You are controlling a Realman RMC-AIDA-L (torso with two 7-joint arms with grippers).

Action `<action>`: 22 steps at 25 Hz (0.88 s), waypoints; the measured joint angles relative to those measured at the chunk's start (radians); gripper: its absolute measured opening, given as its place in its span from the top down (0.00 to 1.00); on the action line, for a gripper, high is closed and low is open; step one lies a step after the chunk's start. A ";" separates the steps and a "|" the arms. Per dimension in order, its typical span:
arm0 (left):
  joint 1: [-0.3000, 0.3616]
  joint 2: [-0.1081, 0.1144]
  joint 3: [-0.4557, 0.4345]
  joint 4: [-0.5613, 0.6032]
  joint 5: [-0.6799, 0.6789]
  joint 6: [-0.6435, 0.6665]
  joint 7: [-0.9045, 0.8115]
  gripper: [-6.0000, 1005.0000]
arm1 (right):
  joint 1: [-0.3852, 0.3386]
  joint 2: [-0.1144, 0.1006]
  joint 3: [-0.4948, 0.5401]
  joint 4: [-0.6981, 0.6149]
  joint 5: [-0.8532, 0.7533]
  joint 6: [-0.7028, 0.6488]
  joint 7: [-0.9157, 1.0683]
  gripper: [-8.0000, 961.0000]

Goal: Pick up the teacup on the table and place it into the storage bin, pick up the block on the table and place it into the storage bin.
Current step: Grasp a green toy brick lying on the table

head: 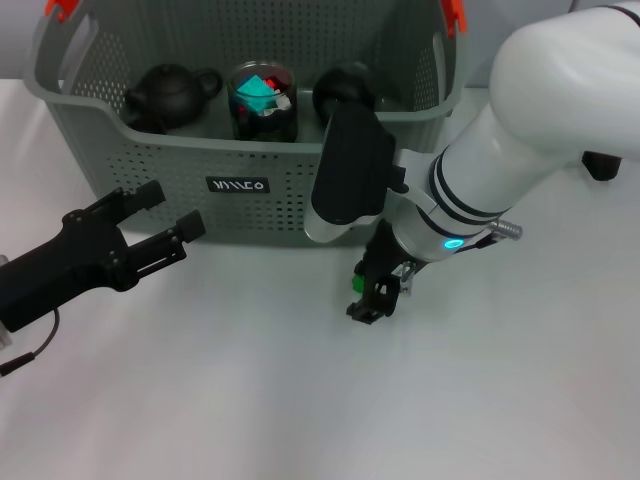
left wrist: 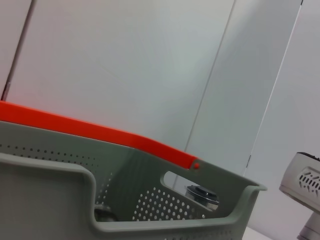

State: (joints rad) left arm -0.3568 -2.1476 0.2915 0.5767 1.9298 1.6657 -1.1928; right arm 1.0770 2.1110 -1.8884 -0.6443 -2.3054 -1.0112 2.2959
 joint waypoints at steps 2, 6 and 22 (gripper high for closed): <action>0.000 0.000 0.000 0.000 0.000 0.000 0.000 0.17 | 0.001 -0.001 0.001 -0.002 0.004 -0.023 -0.001 0.42; 0.001 0.000 0.000 0.000 0.000 0.000 0.001 0.17 | 0.006 -0.001 0.005 -0.005 0.016 -0.092 -0.004 0.42; 0.001 0.000 0.000 0.000 0.000 0.000 0.001 0.17 | -0.014 -0.008 0.050 -0.028 -0.018 -0.145 -0.021 0.42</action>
State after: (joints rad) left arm -0.3558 -2.1476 0.2915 0.5768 1.9297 1.6659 -1.1918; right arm 1.0631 2.1026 -1.8385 -0.6725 -2.3230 -1.1559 2.2746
